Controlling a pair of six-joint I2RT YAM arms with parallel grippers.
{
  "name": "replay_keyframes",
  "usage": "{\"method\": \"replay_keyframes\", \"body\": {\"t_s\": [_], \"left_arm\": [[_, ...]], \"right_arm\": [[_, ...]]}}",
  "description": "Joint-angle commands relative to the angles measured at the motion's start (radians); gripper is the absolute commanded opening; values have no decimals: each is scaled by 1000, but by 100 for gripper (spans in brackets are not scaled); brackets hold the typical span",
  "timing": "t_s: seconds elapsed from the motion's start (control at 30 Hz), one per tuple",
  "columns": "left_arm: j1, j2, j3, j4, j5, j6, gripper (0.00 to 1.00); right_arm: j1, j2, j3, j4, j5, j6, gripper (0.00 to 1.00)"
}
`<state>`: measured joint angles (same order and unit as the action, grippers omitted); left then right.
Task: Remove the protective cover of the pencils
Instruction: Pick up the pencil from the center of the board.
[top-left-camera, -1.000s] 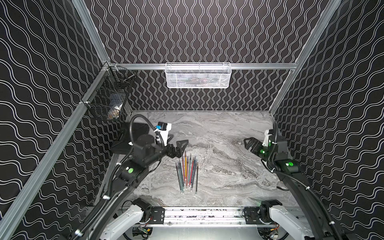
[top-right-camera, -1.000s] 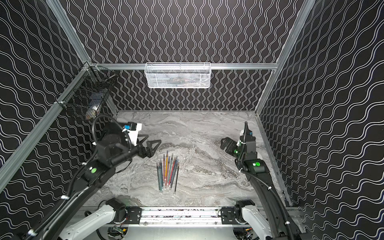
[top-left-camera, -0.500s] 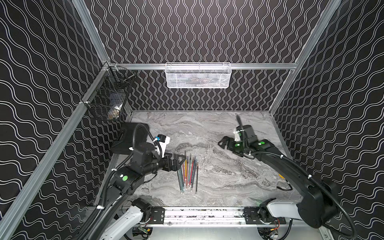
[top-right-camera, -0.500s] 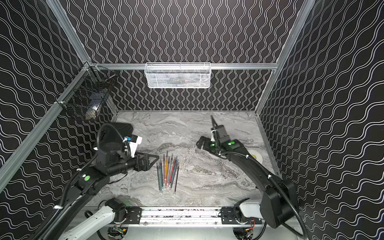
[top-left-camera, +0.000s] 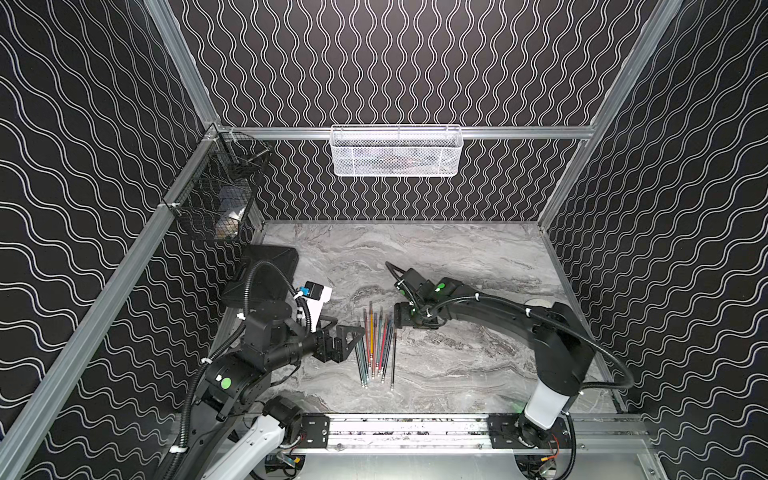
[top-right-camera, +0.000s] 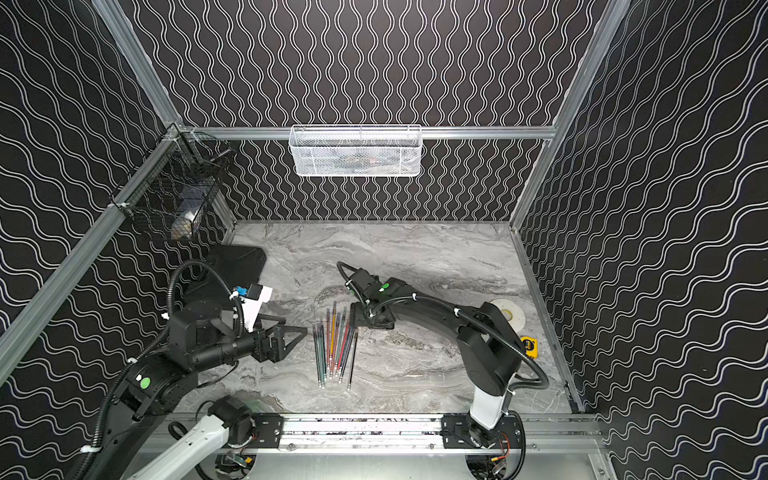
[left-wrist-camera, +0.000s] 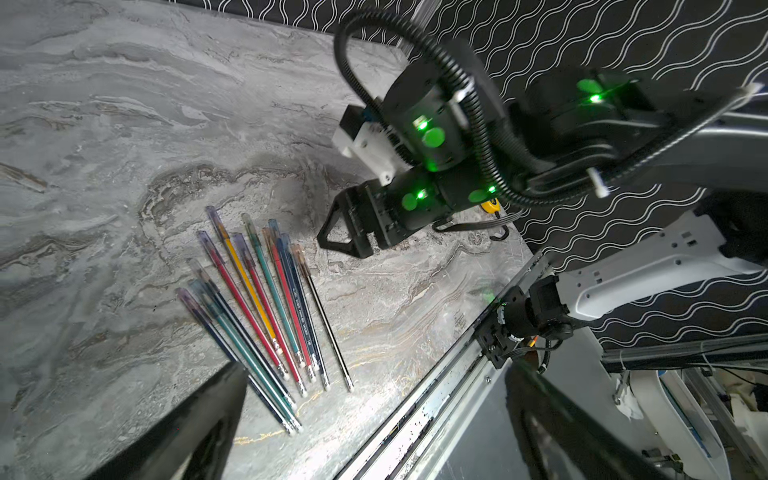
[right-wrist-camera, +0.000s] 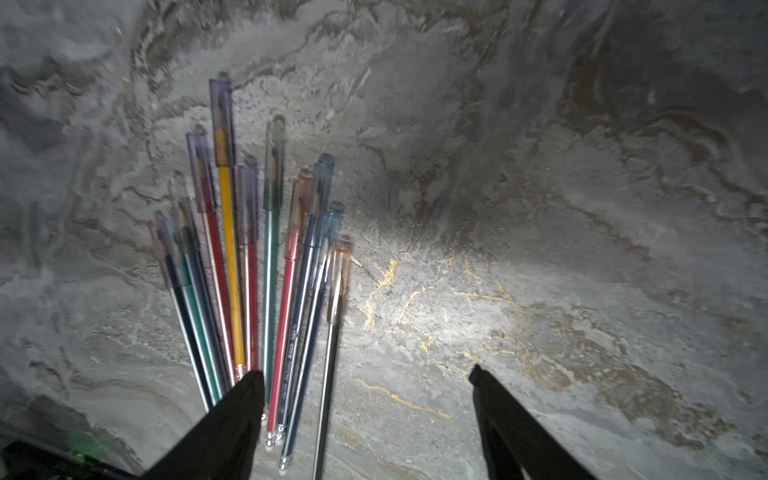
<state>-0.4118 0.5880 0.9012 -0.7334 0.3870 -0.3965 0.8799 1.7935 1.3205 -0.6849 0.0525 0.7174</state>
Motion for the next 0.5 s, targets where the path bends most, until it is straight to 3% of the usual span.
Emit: {"method": "replay_keyframes", "body": {"t_s": [0.0, 0.27, 0.47], "left_arm": [[3, 6, 2, -13, -25, -1, 100], [97, -22, -10, 6, 2, 0, 100], [101, -14, -7, -2, 1, 2, 100]], "right_arm": [[41, 8, 13, -17, 70, 10, 79], [64, 17, 26, -13, 88, 6, 80], [64, 48, 43, -64, 159, 45, 77]]}}
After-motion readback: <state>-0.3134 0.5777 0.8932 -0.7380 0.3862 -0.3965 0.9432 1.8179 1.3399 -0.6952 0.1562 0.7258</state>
